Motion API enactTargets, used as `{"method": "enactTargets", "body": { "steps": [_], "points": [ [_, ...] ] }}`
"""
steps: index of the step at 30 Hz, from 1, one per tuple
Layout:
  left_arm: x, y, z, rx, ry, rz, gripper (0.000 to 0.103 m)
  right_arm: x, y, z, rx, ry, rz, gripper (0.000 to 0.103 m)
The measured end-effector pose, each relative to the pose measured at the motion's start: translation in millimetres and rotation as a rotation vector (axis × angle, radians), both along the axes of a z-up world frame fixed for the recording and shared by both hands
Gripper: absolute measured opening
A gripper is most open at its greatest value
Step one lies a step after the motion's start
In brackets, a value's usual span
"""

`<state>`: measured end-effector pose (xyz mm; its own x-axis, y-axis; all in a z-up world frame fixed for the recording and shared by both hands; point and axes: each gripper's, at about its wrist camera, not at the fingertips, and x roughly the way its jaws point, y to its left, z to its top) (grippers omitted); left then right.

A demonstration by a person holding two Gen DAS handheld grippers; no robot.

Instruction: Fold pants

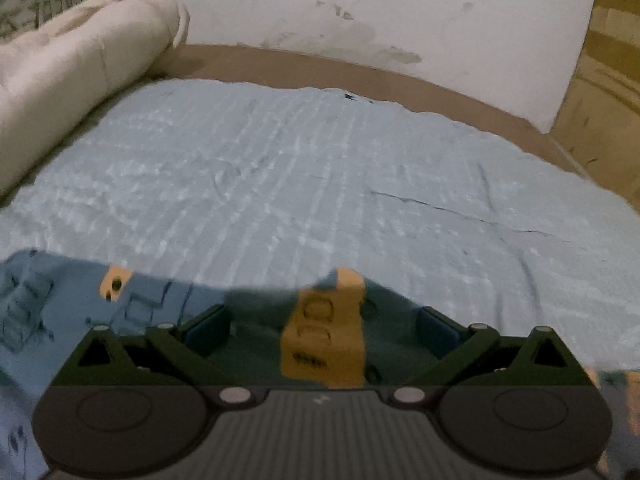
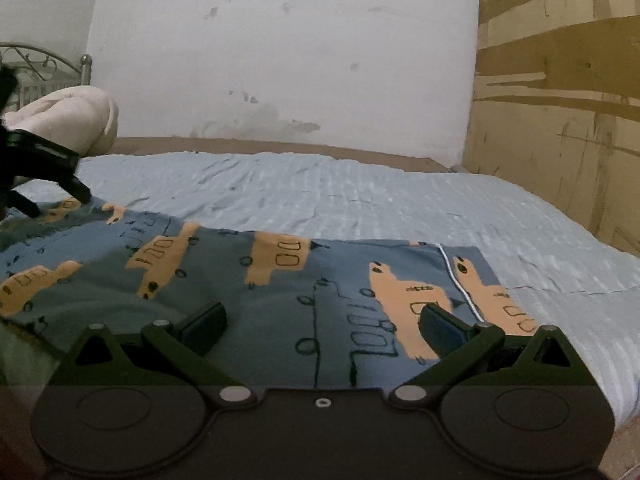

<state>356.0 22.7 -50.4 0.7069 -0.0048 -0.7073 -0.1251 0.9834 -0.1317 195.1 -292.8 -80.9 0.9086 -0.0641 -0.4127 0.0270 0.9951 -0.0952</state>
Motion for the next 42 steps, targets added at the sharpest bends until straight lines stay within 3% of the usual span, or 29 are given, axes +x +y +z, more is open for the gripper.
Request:
{"method": "enactTargets", "body": {
  "steps": [5,9,12,15,19,25,31,36,40,42],
  "points": [
    [-9,3,9,0.028,-0.029,0.014,0.102,-3,0,-3,0.016,-0.012,-0.003,0.102],
    [-26,5,11,0.170,-0.053,0.066,0.102,-6,-1,-3,0.028,-0.020,-0.007,0.102],
    [-14,2,4,0.252,-0.003,0.072,0.102,-8,0,-3,0.032,-0.026,-0.014,0.102],
    [7,-4,-4,0.275,0.044,0.063,0.103,-6,0,-3,0.031,-0.024,-0.011,0.102],
    [22,-10,-4,0.272,0.059,0.060,0.102,-8,0,1,0.029,-0.021,-0.013,0.102],
    [-11,-28,12,0.213,-0.026,0.023,0.102,-24,-16,19,0.053,-0.108,-0.118,0.102],
    [-55,-79,24,0.106,-0.110,-0.153,0.102,-40,-50,28,0.133,-0.106,-0.216,0.102],
    [-76,-124,17,0.016,-0.120,-0.303,0.102,-49,-80,23,0.224,-0.077,-0.290,0.102],
    [-79,-146,1,0.004,-0.095,-0.351,0.102,-47,-100,15,0.357,-0.016,-0.301,0.102],
    [-81,-152,-9,0.024,-0.093,-0.352,0.102,-48,-101,15,0.360,-0.019,-0.292,0.102]
  ]
}}
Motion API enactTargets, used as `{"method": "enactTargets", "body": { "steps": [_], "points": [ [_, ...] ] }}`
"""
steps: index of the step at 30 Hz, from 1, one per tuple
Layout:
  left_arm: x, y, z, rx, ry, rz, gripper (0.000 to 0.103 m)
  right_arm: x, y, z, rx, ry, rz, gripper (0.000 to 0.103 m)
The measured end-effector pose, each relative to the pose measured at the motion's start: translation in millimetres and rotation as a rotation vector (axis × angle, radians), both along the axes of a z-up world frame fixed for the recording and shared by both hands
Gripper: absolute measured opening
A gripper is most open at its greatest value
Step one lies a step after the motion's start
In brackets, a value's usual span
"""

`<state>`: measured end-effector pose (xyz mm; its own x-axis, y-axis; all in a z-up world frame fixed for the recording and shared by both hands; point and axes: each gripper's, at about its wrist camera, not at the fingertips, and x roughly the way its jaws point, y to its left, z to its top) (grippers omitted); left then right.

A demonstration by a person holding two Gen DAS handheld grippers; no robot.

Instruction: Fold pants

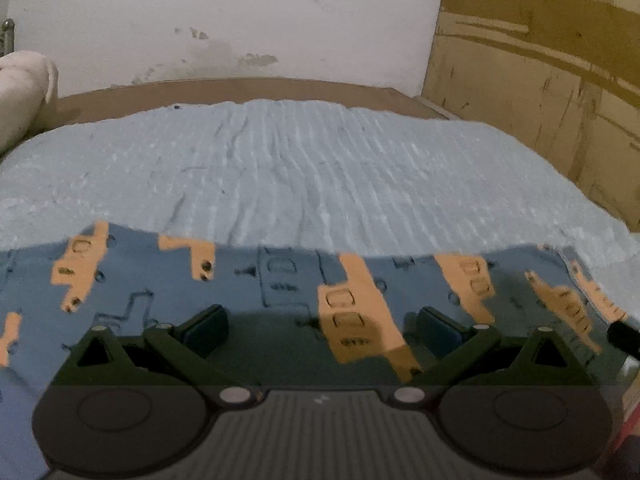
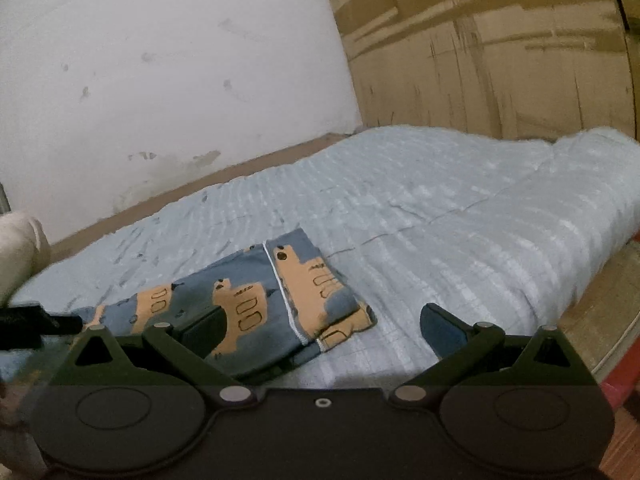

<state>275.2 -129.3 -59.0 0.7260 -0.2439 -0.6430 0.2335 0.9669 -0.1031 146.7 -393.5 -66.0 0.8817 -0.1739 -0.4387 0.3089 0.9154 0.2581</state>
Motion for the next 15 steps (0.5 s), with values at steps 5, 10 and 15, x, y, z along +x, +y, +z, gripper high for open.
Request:
{"method": "enactTargets", "body": {
  "steps": [5,10,15],
  "points": [
    [-13,-14,-19,0.106,-0.109,-0.019,0.102,-2,7,-1,0.029,-0.024,0.028,0.094],
    [-17,-19,-20,0.118,-0.126,-0.014,0.102,-7,0,-6,0.109,-0.048,-0.044,0.075],
    [-15,-19,-8,0.101,-0.067,-0.005,0.102,-8,-4,-5,0.127,-0.049,-0.082,0.046]
  ]
}}
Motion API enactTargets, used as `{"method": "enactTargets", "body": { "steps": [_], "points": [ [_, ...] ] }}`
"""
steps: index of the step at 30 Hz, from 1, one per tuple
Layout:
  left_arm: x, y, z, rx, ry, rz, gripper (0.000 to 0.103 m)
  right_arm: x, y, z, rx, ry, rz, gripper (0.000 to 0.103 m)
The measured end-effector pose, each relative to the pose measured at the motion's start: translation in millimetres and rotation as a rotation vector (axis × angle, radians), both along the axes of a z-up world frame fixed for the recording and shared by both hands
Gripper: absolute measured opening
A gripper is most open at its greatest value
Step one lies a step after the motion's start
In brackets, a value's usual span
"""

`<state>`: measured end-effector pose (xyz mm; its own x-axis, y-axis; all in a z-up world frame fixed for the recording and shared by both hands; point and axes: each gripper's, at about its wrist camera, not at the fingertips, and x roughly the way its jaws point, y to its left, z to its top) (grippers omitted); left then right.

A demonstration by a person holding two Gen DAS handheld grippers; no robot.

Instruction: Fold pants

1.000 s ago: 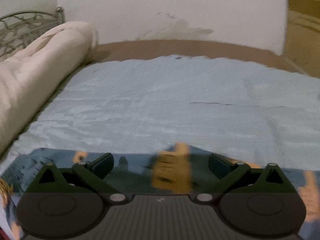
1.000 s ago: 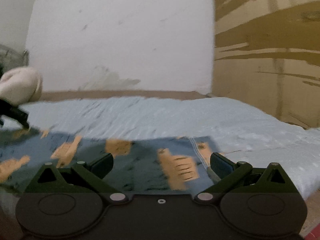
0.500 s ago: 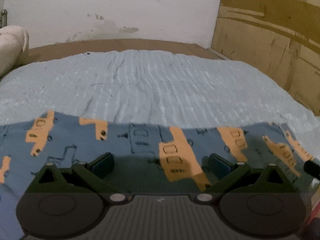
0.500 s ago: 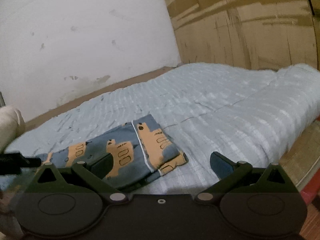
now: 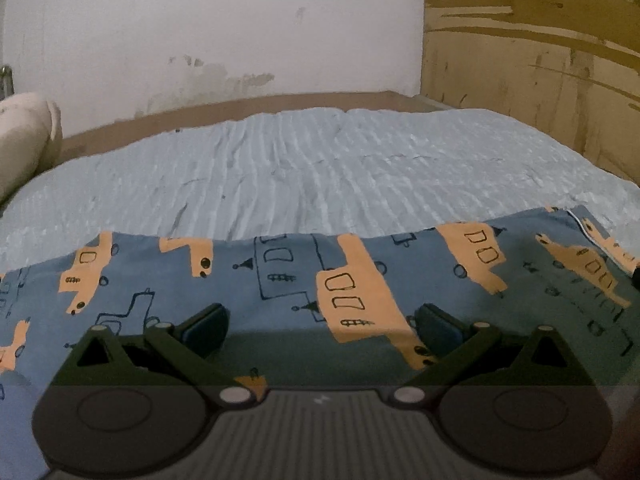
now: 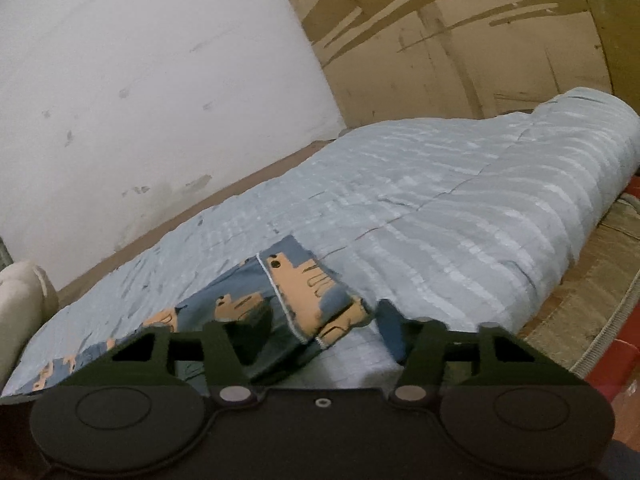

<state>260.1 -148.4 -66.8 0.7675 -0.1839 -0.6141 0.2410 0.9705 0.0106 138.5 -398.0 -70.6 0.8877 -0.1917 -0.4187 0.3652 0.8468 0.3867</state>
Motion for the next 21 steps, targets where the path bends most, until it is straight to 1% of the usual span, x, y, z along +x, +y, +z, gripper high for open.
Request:
{"method": "enactTargets", "body": {
  "steps": [4,7,8,9,10,12,14,19,21],
  "points": [
    [-3,-6,6,0.014,-0.008,-0.018,0.102,0,-3,0,0.016,-0.007,0.000,0.041],
    [-2,-14,2,0.044,0.004,-0.043,0.102,-1,-4,-1,0.019,-0.019,0.002,0.031],
    [0,-15,2,0.045,0.014,-0.038,0.102,-1,-4,0,0.019,-0.027,0.010,0.022],
    [2,-15,4,0.034,0.027,-0.033,0.102,-2,-3,1,0.015,-0.031,0.016,0.020],
    [4,-13,6,0.016,0.043,-0.029,0.102,-2,-1,3,-0.002,-0.034,0.019,0.019],
    [10,-9,13,-0.049,0.085,-0.039,0.102,-3,4,6,-0.045,-0.038,0.029,0.018],
    [16,-4,21,-0.145,0.125,-0.079,0.102,-3,12,11,-0.102,-0.044,0.037,0.018],
    [34,5,40,-0.442,0.251,-0.188,0.102,-3,43,22,-0.310,-0.065,0.091,0.017],
    [41,4,44,-0.537,0.305,-0.233,0.102,-3,57,27,-0.387,-0.080,0.127,0.017]
  ]
}}
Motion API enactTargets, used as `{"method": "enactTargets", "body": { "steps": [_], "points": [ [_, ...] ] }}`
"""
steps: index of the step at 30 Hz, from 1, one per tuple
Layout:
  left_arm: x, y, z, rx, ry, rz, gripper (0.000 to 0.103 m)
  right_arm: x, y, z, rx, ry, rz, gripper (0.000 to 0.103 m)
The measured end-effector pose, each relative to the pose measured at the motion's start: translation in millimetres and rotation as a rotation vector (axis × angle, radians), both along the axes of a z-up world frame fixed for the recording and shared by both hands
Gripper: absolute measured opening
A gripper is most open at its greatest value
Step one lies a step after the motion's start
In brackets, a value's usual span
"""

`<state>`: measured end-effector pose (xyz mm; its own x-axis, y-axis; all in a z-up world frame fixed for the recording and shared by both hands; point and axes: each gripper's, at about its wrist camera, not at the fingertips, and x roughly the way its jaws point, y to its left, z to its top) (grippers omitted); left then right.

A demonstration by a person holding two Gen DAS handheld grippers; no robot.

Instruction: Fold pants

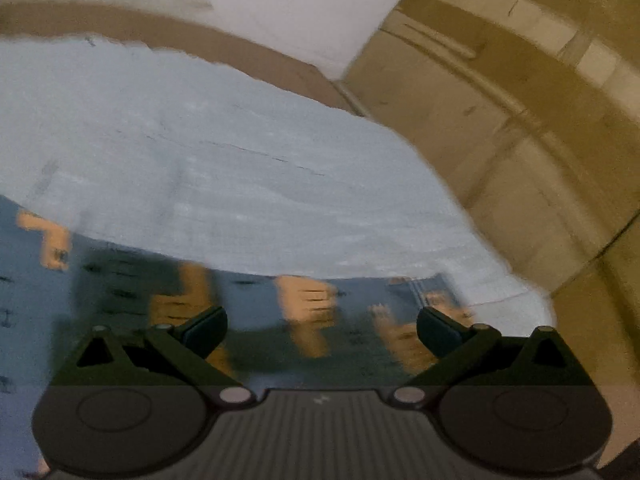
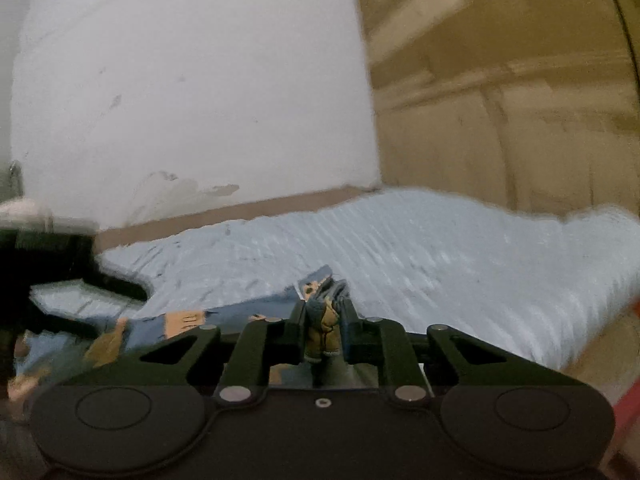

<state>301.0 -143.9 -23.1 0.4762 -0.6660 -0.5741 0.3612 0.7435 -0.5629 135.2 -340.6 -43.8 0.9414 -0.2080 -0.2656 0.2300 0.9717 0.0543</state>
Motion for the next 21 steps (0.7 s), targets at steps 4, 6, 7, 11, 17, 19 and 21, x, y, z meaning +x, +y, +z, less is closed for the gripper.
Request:
{"method": "enactTargets", "body": {
  "steps": [4,6,7,11,17,19,21],
  "points": [
    [7,-11,-1,-0.140,0.084,-0.117,0.102,0,27,5,-0.108,-0.012,0.083,0.017],
    [7,-19,-4,-0.128,0.100,-0.140,0.102,0,39,6,-0.151,-0.015,0.121,0.015],
    [6,-22,-6,-0.111,0.103,-0.145,0.102,-1,44,6,-0.169,-0.014,0.138,0.015],
    [3,-21,-16,-0.113,0.126,-0.156,0.099,1,62,2,-0.235,0.013,0.209,0.015],
    [15,-25,-29,-0.064,0.163,-0.118,0.082,4,65,-8,-0.226,0.044,0.231,0.014],
    [18,-28,-33,-0.054,0.177,-0.101,0.072,5,64,-9,-0.226,0.047,0.234,0.014],
    [21,-28,-36,-0.046,0.196,-0.072,0.054,4,66,-10,-0.225,0.050,0.238,0.014]
  ]
}}
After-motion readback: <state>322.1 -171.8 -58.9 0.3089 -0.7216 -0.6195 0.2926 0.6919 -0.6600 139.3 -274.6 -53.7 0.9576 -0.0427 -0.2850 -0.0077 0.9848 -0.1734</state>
